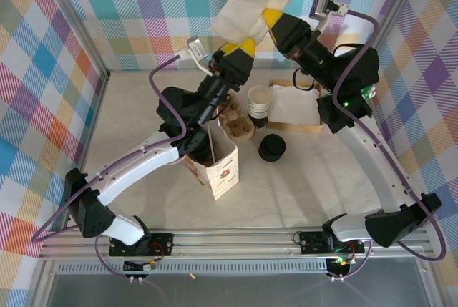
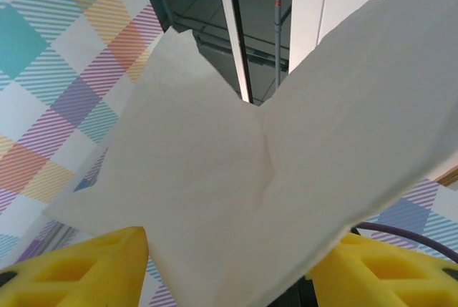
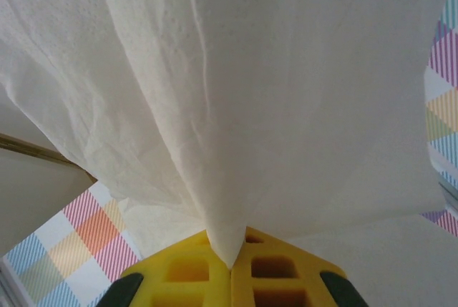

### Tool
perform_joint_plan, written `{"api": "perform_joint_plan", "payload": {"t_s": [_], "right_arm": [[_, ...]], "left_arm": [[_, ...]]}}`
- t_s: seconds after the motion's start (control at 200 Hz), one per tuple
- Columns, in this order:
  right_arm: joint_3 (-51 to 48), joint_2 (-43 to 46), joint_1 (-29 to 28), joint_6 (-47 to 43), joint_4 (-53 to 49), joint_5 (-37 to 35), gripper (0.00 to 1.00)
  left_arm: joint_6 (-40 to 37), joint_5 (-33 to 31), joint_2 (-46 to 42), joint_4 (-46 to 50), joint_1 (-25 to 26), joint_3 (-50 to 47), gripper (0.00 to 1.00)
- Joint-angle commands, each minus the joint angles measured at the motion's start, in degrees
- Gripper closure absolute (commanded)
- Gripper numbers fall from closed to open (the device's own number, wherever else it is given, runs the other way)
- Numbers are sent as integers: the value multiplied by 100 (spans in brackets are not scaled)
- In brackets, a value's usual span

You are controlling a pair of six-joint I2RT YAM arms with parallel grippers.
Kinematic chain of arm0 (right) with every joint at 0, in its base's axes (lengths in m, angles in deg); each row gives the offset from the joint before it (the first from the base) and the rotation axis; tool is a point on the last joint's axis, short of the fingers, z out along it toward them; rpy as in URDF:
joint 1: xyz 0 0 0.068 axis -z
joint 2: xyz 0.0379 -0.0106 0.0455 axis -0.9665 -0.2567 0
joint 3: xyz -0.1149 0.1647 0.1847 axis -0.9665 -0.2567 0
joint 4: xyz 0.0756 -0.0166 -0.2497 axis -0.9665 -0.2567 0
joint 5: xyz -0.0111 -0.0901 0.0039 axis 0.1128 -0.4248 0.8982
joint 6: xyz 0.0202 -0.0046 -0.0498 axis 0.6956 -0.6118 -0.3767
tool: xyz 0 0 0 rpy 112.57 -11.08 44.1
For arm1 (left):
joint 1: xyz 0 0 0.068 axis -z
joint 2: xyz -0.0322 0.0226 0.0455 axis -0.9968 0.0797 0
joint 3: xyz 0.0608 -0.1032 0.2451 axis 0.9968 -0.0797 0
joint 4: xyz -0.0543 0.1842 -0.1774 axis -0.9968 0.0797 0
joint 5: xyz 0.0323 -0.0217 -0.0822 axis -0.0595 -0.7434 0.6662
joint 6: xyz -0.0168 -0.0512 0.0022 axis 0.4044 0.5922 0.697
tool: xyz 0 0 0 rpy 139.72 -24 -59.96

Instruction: Pack the takeout coffee

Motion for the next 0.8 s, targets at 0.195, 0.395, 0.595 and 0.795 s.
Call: {"api": "perform_joint_plan", "payload": {"t_s": [0.195,0.395,0.595,0.795], "right_arm": [[-132,143,-130,126,-47,191,100],[-162,356,-137,-327,-489,127,80],[6,253,-136,-459,-655,623,53],[389,91,-128,-674,-1082,1183,34]], "left_arm": [[-200,-28,-299,-604,43,-239,85],[-224,-68,-603,-517,42,-553,100],[-488,385,-1018,376,44,-631,100],[-532,1049,-1338,1264,51,-661,100]]}}
